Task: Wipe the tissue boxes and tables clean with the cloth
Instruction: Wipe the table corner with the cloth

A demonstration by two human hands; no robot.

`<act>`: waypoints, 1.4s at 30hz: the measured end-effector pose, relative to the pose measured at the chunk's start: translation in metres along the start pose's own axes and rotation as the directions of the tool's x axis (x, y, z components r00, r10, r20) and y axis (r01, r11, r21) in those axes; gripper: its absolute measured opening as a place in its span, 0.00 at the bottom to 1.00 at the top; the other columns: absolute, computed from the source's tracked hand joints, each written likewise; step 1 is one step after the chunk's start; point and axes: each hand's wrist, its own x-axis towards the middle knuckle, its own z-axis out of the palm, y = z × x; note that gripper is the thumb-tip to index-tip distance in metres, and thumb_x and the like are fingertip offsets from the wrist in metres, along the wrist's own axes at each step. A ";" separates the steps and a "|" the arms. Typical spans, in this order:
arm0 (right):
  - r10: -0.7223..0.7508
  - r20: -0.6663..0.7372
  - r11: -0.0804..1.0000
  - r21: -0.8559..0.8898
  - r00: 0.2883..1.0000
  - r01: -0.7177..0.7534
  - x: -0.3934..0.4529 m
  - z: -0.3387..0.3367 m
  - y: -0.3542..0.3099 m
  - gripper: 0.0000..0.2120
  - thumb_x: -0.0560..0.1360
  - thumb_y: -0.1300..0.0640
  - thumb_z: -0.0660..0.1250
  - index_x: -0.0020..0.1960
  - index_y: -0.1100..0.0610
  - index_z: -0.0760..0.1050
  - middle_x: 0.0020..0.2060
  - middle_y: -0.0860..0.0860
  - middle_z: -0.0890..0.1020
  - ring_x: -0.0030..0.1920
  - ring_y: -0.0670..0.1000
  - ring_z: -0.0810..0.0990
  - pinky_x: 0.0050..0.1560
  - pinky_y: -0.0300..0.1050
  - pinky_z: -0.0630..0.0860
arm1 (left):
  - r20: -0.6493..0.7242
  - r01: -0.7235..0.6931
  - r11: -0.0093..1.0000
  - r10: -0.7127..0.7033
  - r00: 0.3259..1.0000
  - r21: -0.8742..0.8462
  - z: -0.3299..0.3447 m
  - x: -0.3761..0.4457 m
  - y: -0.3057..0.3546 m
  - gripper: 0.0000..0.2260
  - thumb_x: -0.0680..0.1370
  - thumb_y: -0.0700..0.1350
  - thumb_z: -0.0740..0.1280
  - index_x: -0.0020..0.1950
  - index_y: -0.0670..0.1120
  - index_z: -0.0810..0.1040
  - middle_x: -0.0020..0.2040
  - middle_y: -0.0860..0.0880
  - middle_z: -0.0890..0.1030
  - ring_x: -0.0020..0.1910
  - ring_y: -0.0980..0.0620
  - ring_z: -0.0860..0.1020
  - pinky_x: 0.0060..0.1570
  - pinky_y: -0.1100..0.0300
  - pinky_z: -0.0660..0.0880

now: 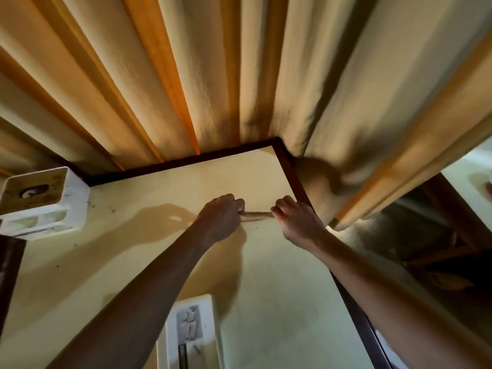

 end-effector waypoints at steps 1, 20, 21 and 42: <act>0.009 0.001 0.999 0.033 1.000 -0.009 -0.008 -0.005 -0.002 0.12 0.64 0.68 0.68 0.46 0.61 0.80 0.42 0.56 0.81 0.44 0.57 0.80 0.33 0.49 0.79 | -0.011 0.011 1.000 -0.011 1.000 -0.020 -0.003 -0.009 0.006 0.10 0.81 0.44 0.62 0.61 0.47 0.78 0.56 0.46 0.76 0.54 0.45 0.76 0.49 0.54 0.72; -0.005 0.064 0.954 0.300 0.998 -0.014 -0.180 -0.036 -0.049 0.12 0.66 0.67 0.73 0.49 0.60 0.81 0.46 0.54 0.82 0.50 0.54 0.79 0.39 0.47 0.80 | 0.005 0.184 0.979 -0.185 0.983 -0.091 0.051 -0.184 0.145 0.06 0.78 0.46 0.65 0.53 0.47 0.78 0.52 0.45 0.80 0.52 0.43 0.78 0.43 0.56 0.69; -0.018 0.063 0.961 0.277 0.998 0.000 -0.180 -0.037 -0.051 0.12 0.66 0.66 0.73 0.49 0.60 0.81 0.46 0.54 0.81 0.50 0.54 0.79 0.39 0.48 0.80 | -0.009 0.192 0.978 -0.193 0.981 -0.087 0.051 -0.187 0.146 0.06 0.79 0.46 0.65 0.54 0.47 0.78 0.53 0.45 0.79 0.53 0.43 0.77 0.44 0.55 0.69; -0.067 0.151 0.972 0.235 0.986 0.030 -0.306 0.029 -0.113 0.21 0.52 0.67 0.77 0.44 0.59 0.81 0.41 0.53 0.81 0.43 0.53 0.79 0.38 0.46 0.79 | 0.036 0.053 0.995 -0.056 0.998 0.090 0.209 -0.277 0.170 0.26 0.69 0.36 0.76 0.66 0.43 0.76 0.63 0.45 0.77 0.53 0.49 0.80 0.37 0.58 0.80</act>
